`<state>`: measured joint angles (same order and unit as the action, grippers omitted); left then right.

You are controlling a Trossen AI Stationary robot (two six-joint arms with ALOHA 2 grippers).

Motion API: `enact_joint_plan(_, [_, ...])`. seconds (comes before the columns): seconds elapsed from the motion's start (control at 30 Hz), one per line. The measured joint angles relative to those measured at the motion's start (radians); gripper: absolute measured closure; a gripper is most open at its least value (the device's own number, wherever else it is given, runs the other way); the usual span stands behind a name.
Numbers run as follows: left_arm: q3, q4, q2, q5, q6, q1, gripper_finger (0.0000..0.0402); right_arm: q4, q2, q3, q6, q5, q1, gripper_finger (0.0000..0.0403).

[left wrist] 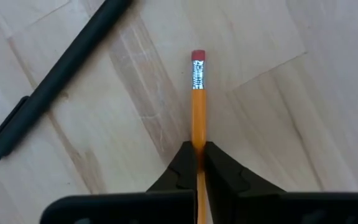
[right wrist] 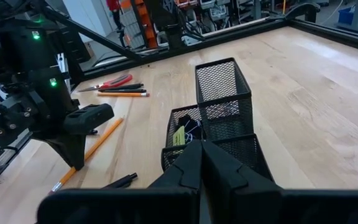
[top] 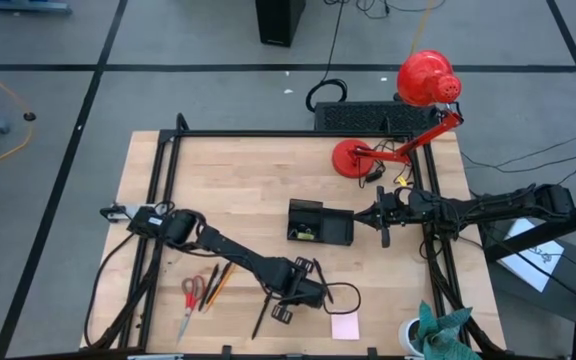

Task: Pick and place office supplies into organizer
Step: Put the left yellow pencil into the black desk organizer

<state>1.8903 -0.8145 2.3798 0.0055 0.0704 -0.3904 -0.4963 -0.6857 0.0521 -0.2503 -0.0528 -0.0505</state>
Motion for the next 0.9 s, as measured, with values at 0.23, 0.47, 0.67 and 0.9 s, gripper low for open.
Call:
enact_joint_plan(0.23, [-0.001, 0.042, -0.143, -0.112, 0.099, 0.051, 0.0387, 0.001, 0.0, 0.0, -0.004, -0.002, 0.0, 0.0399])
enact_joint_plan(0.47, [-0.004, 0.026, -0.246, -0.16, 0.181, 0.144, 0.0391, 0.006, 0.0, 0.0, -0.011, -0.003, 0.0, 0.0399])
enact_joint_plan(0.67, [0.0, 0.059, -0.311, -0.105, 0.248, 0.285, 0.0395, 0.016, 0.0, 0.0, -0.011, -0.004, 0.0, 0.0399])
enact_joint_plan(0.9, [0.004, 0.269, -0.335, 0.245, 0.331, 0.434, 0.0387, 0.032, 0.0, 0.0, -0.011, -0.004, 0.0, 0.0399])
